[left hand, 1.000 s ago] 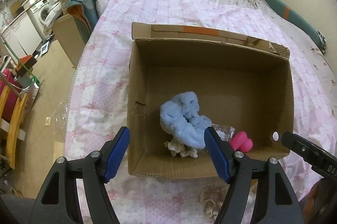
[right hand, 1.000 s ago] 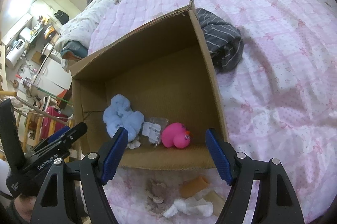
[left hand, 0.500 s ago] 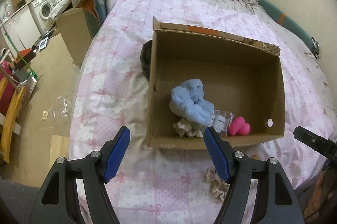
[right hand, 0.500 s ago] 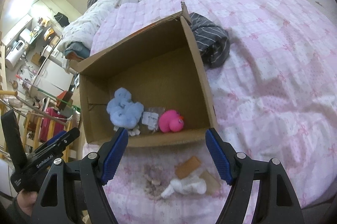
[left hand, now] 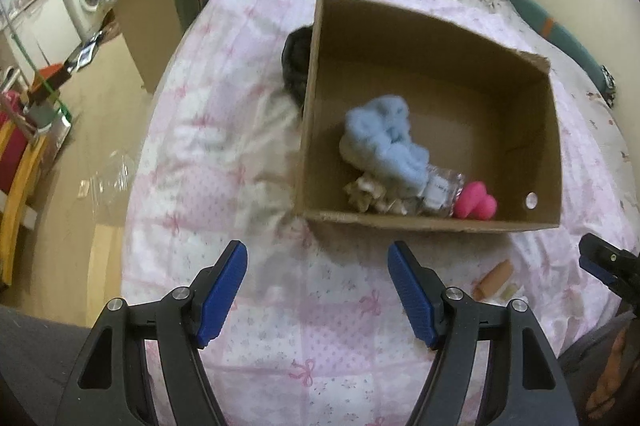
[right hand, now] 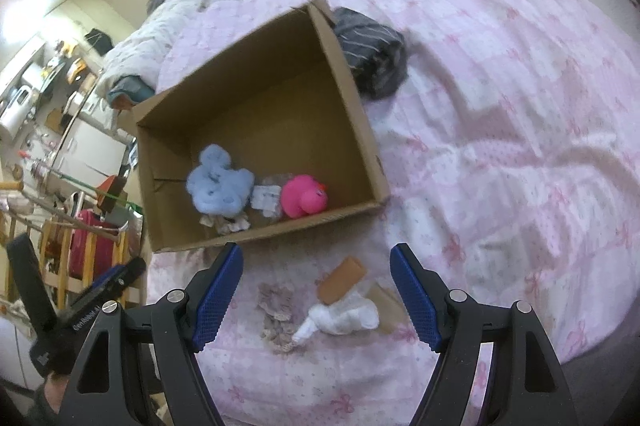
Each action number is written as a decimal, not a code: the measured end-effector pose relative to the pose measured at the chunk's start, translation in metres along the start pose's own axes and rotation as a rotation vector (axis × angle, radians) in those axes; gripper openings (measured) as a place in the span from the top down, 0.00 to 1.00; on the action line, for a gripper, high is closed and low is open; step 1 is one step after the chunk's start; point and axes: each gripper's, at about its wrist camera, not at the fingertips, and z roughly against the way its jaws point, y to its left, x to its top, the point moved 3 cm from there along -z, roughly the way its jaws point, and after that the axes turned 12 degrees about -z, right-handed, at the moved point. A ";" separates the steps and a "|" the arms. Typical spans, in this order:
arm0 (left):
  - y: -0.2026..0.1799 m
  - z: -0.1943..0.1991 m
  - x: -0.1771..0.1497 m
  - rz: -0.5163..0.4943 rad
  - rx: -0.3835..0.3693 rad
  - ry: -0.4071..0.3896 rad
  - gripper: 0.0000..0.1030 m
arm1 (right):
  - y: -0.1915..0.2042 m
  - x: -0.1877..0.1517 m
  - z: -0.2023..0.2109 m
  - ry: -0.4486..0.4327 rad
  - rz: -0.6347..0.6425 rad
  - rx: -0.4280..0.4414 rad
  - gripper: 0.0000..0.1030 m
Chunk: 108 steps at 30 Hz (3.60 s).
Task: Organize soft objects
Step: 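Grasp the white cloth on the bed with the right tool, then grasp the brown lace scrunchie with the left tool while the right tool holds the white cloth, then carry the brown scrunchie and white cloth over the box with both tools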
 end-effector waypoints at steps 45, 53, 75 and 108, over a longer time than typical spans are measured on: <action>-0.006 -0.021 -0.011 0.004 -0.037 0.052 0.32 | 0.035 -0.043 -0.051 0.280 0.157 0.087 0.76; -0.065 -0.050 -0.031 0.062 -0.193 0.211 0.32 | 0.026 -0.027 -0.034 0.161 0.113 0.042 0.76; -0.071 -0.099 -0.050 -0.068 -0.002 0.362 0.88 | 0.007 -0.015 -0.033 0.140 0.030 0.053 0.76; 0.018 0.019 -0.001 0.068 0.016 0.070 0.88 | 0.036 -0.028 -0.031 0.145 0.148 0.094 0.76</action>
